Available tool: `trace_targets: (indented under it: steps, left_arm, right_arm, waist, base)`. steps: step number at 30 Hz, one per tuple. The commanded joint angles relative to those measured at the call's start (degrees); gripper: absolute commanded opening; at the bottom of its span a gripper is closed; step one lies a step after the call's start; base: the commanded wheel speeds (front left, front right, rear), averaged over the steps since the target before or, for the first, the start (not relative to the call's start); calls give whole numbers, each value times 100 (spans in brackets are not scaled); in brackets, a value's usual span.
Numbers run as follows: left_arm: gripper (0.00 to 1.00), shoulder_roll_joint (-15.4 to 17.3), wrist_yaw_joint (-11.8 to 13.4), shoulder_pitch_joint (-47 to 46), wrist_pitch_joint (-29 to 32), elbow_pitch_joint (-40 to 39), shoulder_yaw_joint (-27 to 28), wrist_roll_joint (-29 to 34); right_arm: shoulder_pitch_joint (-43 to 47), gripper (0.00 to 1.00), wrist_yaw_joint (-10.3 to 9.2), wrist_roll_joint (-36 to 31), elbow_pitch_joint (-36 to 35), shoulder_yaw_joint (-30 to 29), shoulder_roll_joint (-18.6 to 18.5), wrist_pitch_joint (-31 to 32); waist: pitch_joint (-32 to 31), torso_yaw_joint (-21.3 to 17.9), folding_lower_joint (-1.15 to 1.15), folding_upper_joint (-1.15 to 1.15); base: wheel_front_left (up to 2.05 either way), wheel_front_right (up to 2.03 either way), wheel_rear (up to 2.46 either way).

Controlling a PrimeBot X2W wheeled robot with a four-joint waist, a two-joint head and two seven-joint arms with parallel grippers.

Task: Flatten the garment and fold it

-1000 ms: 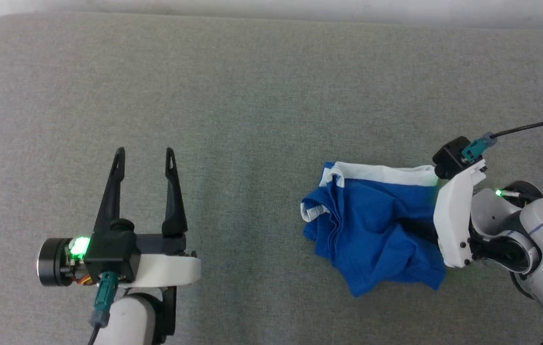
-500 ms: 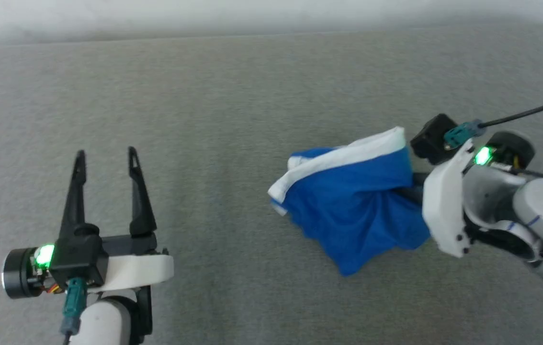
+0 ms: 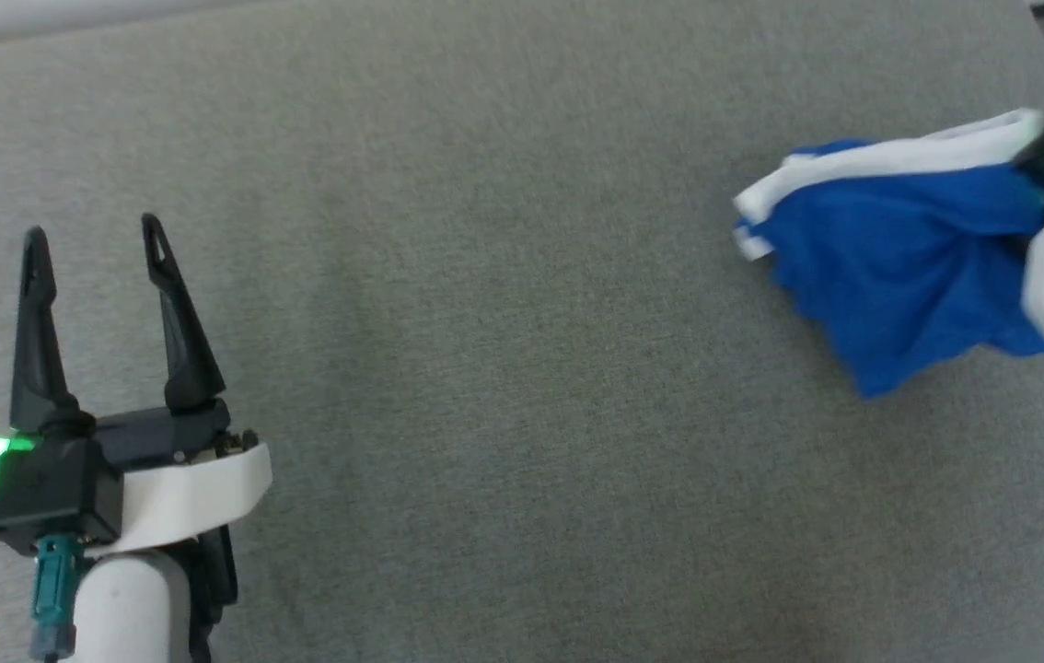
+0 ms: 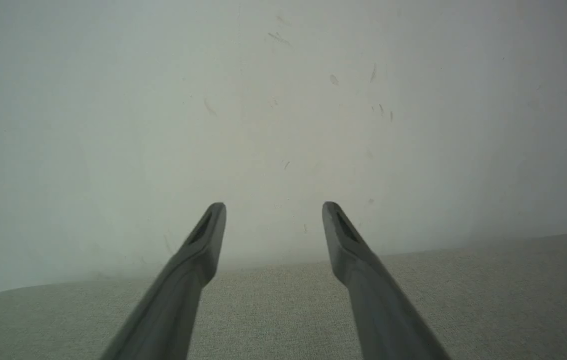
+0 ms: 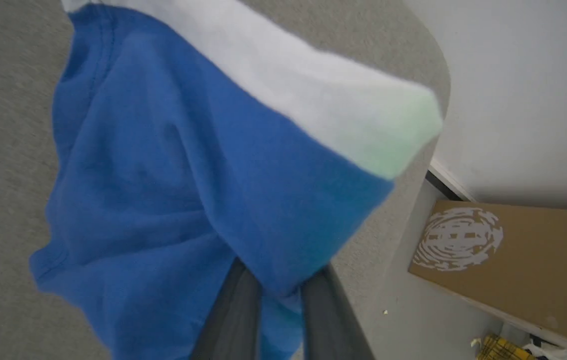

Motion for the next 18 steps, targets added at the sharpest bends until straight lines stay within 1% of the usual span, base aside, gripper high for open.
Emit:
trace_targets:
  steps: [1,5,10,14,18]
  left_arm:
    - [100,50,12,-122,-27,-70,-9,41]
    - [100,129,12,-292,-27,-208,-81,87]
    - [100,213,27,-511,-27,-339,-227,144]
    - [100,254,76,-662,-27,-404,-337,159]
    - [100,288,127,-738,-27,-386,-419,135]
  right_arm:
    - [-105,0,-13,-63,194,-70,-67,-39]
    - [-208,0,-13,-110,893,-346,-158,-80]
    - [-386,0,-13,-189,1761,-751,-105,-188]
    - [-509,0,-13,-321,2353,-997,94,-307]
    - [-511,0,-13,-308,2861,-1153,393,-338]
  waist:
    - [589,-340,-1,0]
    - [868,-275,-1,0]
    - [1180,-140,-1,0]
    - [1353,-57,-1,0]
    - [1335,15,-1,0]
  base:
    - [0,0,0]
    - [0,0,0]
    - [0,0,0]
    - [0,0,0]
    - [0,0,0]
